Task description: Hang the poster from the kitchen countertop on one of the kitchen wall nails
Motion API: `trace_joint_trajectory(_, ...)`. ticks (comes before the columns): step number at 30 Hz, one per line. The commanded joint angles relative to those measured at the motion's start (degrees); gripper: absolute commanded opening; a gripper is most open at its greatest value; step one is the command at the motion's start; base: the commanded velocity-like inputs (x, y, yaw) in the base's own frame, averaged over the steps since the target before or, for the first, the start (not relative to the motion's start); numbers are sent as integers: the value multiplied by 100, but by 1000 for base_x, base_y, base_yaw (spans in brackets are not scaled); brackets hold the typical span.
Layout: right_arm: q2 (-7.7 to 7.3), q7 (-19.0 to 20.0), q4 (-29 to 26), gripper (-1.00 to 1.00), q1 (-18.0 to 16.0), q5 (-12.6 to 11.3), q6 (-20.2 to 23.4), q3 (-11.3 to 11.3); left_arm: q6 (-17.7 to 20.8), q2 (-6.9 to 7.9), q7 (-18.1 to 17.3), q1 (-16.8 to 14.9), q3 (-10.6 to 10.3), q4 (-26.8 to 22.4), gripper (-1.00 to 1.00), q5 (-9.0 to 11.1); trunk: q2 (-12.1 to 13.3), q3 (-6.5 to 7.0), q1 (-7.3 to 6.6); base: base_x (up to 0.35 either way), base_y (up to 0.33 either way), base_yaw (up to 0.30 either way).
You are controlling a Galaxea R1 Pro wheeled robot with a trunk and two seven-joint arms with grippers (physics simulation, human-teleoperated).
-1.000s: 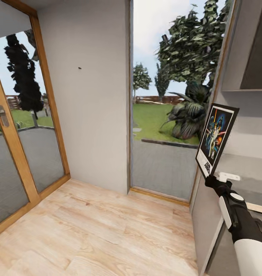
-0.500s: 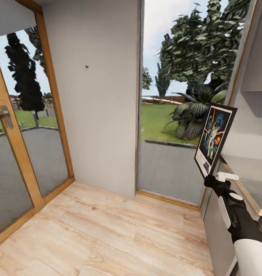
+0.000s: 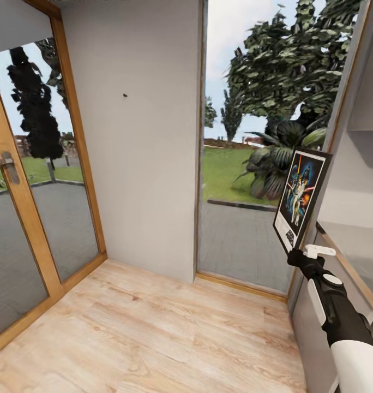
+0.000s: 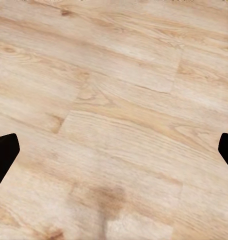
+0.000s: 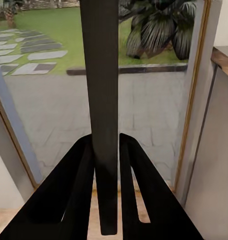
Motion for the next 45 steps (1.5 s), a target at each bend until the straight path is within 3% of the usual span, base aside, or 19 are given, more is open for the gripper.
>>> trace_joint_trajectory(1,2,43,-9,-100,-3,-10,32,-13,-7,-4,-4,1,14,-6,100,-9,38,13,-22,0,0,0)
trace_joint_trajectory(19,4,46,-9,-100,-3,-10,32,-10,0,1,-4,1,14,-6,100,-13,760,301,-418,0,0,0)
trace_joint_trajectory(22,-1,47,-9,-100,-3,-10,32,-10,5,57,-8,1,14,-6,100,-9,880,329,-484,0,0,0)
trace_joint_trajectory(25,-4,223,-9,-100,-3,-8,32,-8,12,138,-194,1,14,-6,100,-5,1001,355,-549,0,0,0)
trace_joint_trajectory(27,-16,662,-9,-100,-3,-4,32,-15,16,219,-324,1,14,-6,100,-5,1081,372,-593,0,0,0)
trace_joint_trajectory(32,-22,989,-9,-100,-3,3,32,-15,17,269,-367,1,14,-6,100,3,1282,417,-703,0,0,0)
trace_joint_trajectory(45,-23,1107,-9,-100,-3,7,35,-12,18,277,-373,1,14,-6,100,4,1803,626,-989,0,0,0)
